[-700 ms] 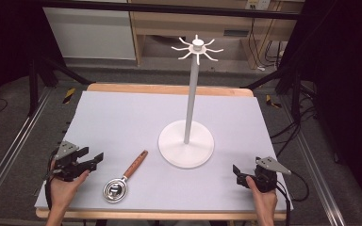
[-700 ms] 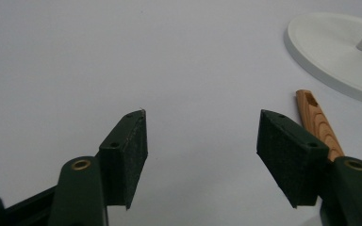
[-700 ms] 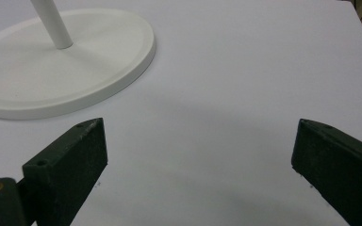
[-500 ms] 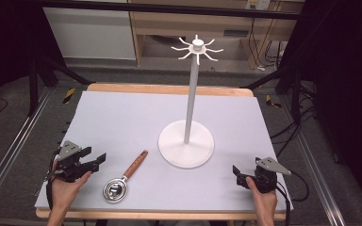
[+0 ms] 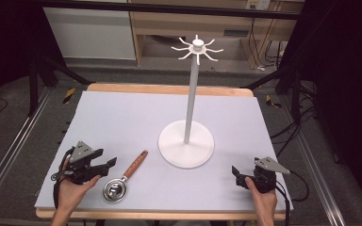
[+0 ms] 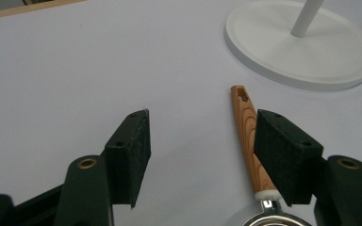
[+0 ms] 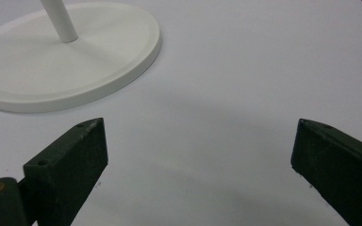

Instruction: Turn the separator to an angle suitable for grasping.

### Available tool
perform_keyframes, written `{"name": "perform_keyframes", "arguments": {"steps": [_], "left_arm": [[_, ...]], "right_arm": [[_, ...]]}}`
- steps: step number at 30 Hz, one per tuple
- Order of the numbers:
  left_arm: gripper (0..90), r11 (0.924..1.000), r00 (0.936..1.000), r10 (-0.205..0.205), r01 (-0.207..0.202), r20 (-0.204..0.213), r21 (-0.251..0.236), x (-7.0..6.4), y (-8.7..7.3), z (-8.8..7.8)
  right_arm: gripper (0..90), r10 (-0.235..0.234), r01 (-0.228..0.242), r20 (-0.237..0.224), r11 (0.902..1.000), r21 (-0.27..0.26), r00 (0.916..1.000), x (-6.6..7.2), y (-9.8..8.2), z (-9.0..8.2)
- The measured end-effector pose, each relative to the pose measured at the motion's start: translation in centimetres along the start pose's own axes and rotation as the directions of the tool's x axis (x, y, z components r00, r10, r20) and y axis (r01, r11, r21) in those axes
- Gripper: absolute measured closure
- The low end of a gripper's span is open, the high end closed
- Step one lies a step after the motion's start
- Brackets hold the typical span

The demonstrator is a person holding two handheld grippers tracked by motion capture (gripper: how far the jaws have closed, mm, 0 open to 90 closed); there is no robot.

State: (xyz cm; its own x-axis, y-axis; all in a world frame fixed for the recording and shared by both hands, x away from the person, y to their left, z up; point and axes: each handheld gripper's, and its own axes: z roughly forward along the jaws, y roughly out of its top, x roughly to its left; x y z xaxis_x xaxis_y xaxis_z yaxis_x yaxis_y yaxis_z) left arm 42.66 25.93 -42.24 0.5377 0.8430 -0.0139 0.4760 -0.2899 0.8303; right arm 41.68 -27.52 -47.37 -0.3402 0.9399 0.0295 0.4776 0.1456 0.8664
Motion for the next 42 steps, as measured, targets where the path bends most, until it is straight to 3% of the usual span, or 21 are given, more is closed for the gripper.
{"name": "perform_keyframes", "arguments": {"steps": [12,30,42], "left_arm": [[38.7,0.9984,0.9985,0.046,-0.046,0.029,0.031,-1.3,0.7,0.7],[38.8,0.9939,0.9945,0.083,-0.087,0.064,0.068,-2.6,2.4,1.8],[42.4,0.9826,0.9914,0.107,-0.117,0.076,0.144,-2.8,2.8,3.1]], "right_arm": [[4.9,-0.008,0.008,0.003,0.9999,0.006,1.0000,0.0,0.1,0.1],[4.9,-0.012,0.012,0.007,0.9998,0.014,0.9999,0.0,0.1,0.0],[5.1,-0.016,0.016,0.003,0.9996,0.025,0.9999,0.1,0.1,0.1]]}}
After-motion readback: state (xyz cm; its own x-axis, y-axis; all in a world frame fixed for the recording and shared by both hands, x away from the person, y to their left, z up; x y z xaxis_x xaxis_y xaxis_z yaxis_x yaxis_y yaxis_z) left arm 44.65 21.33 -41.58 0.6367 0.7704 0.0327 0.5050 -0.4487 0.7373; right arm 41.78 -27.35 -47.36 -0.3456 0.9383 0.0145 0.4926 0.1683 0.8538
